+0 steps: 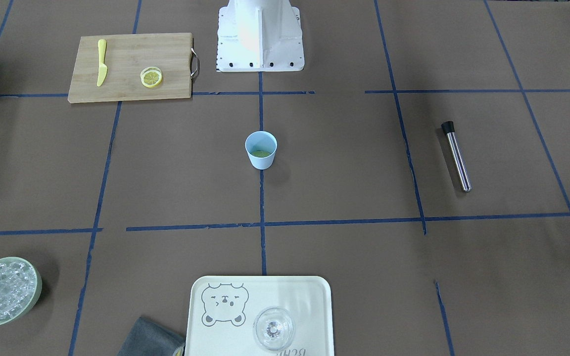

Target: Squeeze lemon into cup

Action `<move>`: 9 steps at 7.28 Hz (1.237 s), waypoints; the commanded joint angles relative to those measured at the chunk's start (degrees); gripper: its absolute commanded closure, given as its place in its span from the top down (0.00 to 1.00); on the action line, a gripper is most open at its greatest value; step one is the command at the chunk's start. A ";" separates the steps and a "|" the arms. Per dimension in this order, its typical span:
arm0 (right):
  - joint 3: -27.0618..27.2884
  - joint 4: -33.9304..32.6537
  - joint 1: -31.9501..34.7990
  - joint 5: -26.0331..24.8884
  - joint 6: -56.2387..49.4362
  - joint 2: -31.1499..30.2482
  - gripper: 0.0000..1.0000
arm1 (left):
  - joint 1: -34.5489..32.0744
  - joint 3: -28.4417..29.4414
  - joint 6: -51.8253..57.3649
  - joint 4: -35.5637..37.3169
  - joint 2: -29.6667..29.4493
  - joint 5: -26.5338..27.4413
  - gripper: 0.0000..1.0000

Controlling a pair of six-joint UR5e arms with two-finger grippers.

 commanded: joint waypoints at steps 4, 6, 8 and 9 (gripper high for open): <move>0.31 -0.22 -0.20 1.46 0.20 1.34 1.00 | 0.44 -0.71 -0.26 3.57 -0.03 -0.59 1.00; 0.13 -0.13 -0.99 2.44 0.12 1.34 1.00 | 0.36 -1.23 -0.53 3.22 0.14 -0.94 1.00; 0.40 -0.04 -1.69 2.44 0.03 1.34 1.00 | 0.35 -1.06 -0.35 3.21 0.14 -0.94 1.00; 0.31 -0.04 -1.78 2.18 0.12 1.34 1.00 | 0.27 -1.23 -0.44 3.21 0.32 -0.94 1.00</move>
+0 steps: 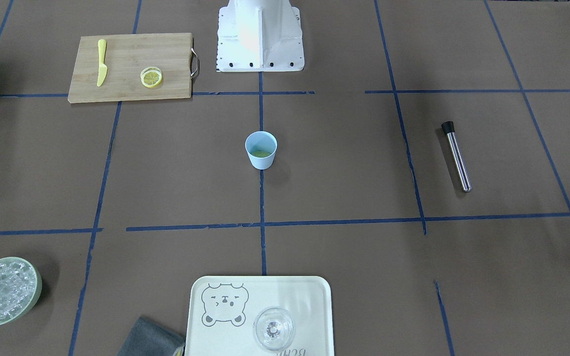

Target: Squeeze lemon into cup

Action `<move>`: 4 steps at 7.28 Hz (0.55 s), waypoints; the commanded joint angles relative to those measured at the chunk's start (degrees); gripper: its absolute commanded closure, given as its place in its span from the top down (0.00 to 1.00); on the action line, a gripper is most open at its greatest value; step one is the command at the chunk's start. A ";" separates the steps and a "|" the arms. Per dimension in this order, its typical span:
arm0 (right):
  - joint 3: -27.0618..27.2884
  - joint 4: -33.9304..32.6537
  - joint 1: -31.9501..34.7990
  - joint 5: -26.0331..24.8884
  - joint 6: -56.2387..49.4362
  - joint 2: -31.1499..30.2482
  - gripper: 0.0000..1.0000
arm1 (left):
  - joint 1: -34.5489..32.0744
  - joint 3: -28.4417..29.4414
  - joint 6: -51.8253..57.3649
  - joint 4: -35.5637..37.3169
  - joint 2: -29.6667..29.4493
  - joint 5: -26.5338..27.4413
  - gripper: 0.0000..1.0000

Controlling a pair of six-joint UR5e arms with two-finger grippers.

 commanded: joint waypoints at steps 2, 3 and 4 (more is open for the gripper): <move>0.45 0.12 -0.19 -0.01 -0.03 0.09 1.00 | 0.02 -0.45 -0.18 0.16 -1.01 -0.01 1.00; 0.54 0.12 -0.19 0.08 -0.03 0.27 1.00 | 0.02 -0.54 -0.18 0.51 -2.24 0.25 1.00; 0.54 0.12 -0.19 0.25 -0.03 0.27 1.00 | 0.02 0.15 -0.10 0.26 -2.69 0.17 1.00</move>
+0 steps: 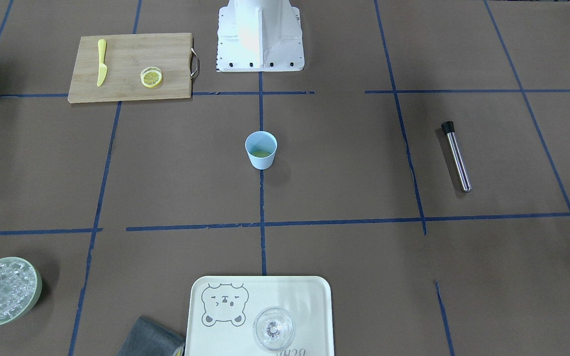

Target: Squeeze lemon into cup

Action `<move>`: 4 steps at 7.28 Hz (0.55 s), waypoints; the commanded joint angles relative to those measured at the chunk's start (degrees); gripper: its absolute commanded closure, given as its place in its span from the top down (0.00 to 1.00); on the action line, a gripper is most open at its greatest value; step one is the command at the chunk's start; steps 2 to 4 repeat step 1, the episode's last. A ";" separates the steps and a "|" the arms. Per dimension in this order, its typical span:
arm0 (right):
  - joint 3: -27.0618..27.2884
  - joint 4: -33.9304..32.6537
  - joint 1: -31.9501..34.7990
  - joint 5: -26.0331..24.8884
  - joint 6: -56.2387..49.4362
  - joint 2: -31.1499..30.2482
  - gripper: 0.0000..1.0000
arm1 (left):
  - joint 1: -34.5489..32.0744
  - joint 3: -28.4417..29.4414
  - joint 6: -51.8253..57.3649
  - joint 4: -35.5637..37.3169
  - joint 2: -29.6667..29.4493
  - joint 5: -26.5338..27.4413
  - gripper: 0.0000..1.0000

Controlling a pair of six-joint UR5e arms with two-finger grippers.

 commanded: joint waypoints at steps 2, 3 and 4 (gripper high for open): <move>-0.10 0.00 0.00 0.09 -0.01 0.07 1.00 | 0.00 -0.43 -0.05 0.22 -1.87 0.47 1.00; -0.10 0.00 0.00 0.09 -0.01 0.07 1.00 | 0.00 -0.43 -0.05 0.22 -1.87 0.47 1.00; -0.10 0.00 0.00 0.09 -0.01 0.07 1.00 | 0.00 -0.43 -0.05 0.22 -1.87 0.47 1.00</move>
